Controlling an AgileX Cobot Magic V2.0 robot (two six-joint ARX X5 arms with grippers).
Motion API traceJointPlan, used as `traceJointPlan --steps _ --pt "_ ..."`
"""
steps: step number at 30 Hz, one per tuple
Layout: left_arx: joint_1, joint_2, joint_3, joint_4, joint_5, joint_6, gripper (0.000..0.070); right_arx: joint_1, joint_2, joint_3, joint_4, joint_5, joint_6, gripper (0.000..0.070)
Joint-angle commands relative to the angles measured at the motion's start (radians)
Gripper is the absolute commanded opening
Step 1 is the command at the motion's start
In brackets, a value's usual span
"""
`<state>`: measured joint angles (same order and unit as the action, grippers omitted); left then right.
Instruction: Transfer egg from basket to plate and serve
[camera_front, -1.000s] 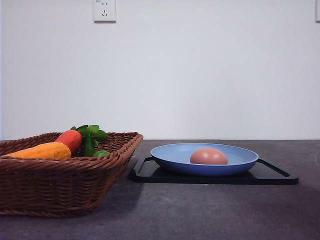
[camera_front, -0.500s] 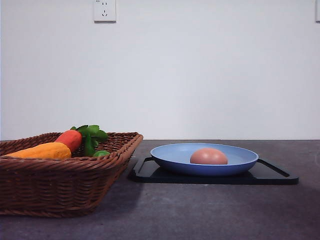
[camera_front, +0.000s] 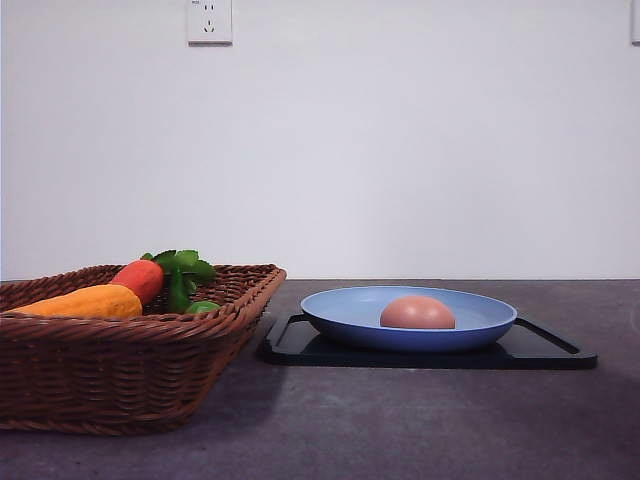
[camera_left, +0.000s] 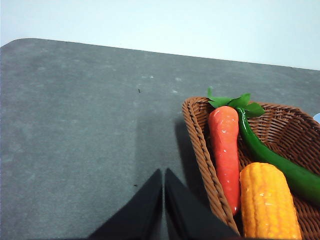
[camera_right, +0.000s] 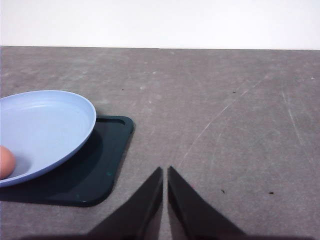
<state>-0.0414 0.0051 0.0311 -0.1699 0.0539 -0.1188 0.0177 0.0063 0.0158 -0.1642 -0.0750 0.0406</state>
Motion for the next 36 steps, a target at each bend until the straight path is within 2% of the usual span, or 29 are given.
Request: traceJointPlan --steps 1,36 --pt "0.002 -0.002 -0.028 0.011 -0.002 0.001 0.0000 0.000 -0.003 -0.006 0.006 0.003 0.004 0.0000" --pt "0.002 -0.002 -0.028 0.011 -0.002 0.001 0.0000 0.000 -0.003 -0.006 0.006 0.003 0.004 0.0000"
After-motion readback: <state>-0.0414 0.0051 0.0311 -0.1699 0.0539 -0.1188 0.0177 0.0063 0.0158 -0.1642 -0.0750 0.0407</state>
